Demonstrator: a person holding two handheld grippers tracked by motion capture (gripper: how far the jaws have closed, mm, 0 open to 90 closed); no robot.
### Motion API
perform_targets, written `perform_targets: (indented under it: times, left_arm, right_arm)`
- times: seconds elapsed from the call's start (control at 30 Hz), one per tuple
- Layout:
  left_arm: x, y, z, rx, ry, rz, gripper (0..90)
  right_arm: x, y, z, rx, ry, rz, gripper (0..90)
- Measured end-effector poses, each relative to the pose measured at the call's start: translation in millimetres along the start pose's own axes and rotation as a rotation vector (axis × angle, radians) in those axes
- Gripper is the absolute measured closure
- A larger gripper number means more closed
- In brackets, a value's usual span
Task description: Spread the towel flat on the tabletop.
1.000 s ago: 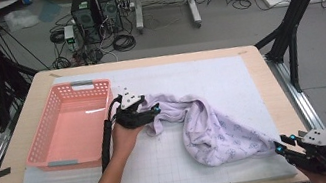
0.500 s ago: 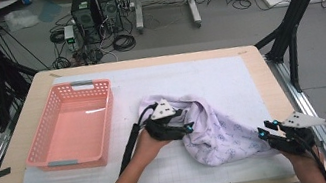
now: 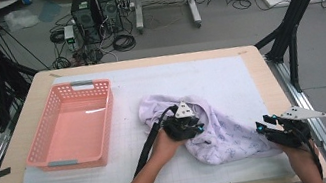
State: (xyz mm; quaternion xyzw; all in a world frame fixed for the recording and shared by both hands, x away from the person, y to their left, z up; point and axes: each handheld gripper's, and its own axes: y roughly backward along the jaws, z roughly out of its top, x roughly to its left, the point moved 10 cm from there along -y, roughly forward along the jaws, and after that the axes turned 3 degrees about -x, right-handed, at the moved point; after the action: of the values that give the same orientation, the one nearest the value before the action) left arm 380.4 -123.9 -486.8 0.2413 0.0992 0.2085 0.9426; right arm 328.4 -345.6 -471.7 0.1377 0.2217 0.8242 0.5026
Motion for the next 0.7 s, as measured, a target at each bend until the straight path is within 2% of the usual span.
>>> perform_targets:
  times: [0.03,0.07,0.1,0.13,0.17,0.2,0.23,0.27,0.3,0.33,0.37,0.4,0.43,0.47,0.57,0.67,0.7]
  left_arm:
    - [1.3,3.8,0.2,-0.001,0.013,0.000,82.2]
    - [4.0,16.4,1.1,-0.002,0.024,0.002,83.4]
    - [4.0,16.4,1.1,-0.002,0.024,0.002,83.9]
    - [2.5,33.0,2.3,-0.045,0.041,0.001,84.3]
    - [2.5,33.0,2.3,-0.045,0.041,0.001,84.6]
    - [2.0,41.2,0.2,-0.050,0.040,0.008,84.8]
    - [2.3,49.2,-3.3,-0.047,0.032,0.017,84.9]
    - [4.6,64.0,-11.5,-0.050,0.040,0.025,84.9]
    - [4.6,64.0,-11.5,-0.050,0.040,0.025,85.0]
    - [6.7,70.9,-15.7,-0.052,0.046,0.031,85.0]
    - [10.7,85.2,-24.8,-0.054,0.069,0.039,85.0]
    - [10.7,85.2,-24.8,-0.054,0.069,0.039,85.0]
    - [13.2,99.1,-33.2,-0.063,0.084,0.048,85.0]
    - [13.2,99.1,-33.2,-0.063,0.084,0.048,85.0]
    - [12.9,117.1,-47.3,-0.066,0.090,0.060,85.1]
    - [6.3,127.5,-63.7,-0.056,0.089,0.065,85.4]
    - [3.9,131.1,-68.4,-0.054,0.087,0.065,85.5]
  right_arm:
    - [-0.4,0.0,1.3,-0.005,0.006,0.000,55.1]
    - [-0.5,0.4,2.0,-0.005,0.004,-0.002,54.7]
    - [-1.1,0.8,3.0,-0.007,0.006,-0.003,54.6]
    - [-1.8,1.1,4.2,-0.009,0.001,-0.006,54.3]
    - [-3.5,1.3,4.9,-0.006,0.012,-0.021,53.7]
    - [-5.1,1.0,5.1,0.005,0.031,-0.045,53.5]
    - [-5.4,-0.2,5.6,0.011,0.045,-0.052,53.5]
    - [-4.9,-1.6,6.1,0.015,0.048,-0.052,53.5]
    - [-4.9,-1.6,6.1,0.015,0.048,-0.052,53.5]
    - [-2.7,-5.4,8.0,0.015,0.046,-0.041,53.5]
    - [-1.4,-7.6,8.9,0.015,0.045,-0.036,53.5]
    - [0.0,-10.3,9.1,0.020,0.047,-0.032,53.3]
    - [0.4,-13.0,8.9,0.033,0.056,-0.030,53.2]
    - [0.2,-15.9,8.3,0.048,0.063,-0.031,53.2]
    - [-1.2,-21.2,10.0,0.059,0.060,-0.025,53.2]
    - [-3.8,-28.5,18.7,0.048,0.032,-0.015,53.2]
    - [-2.5,-35.7,27.3,0.038,0.014,0.002,53.4]
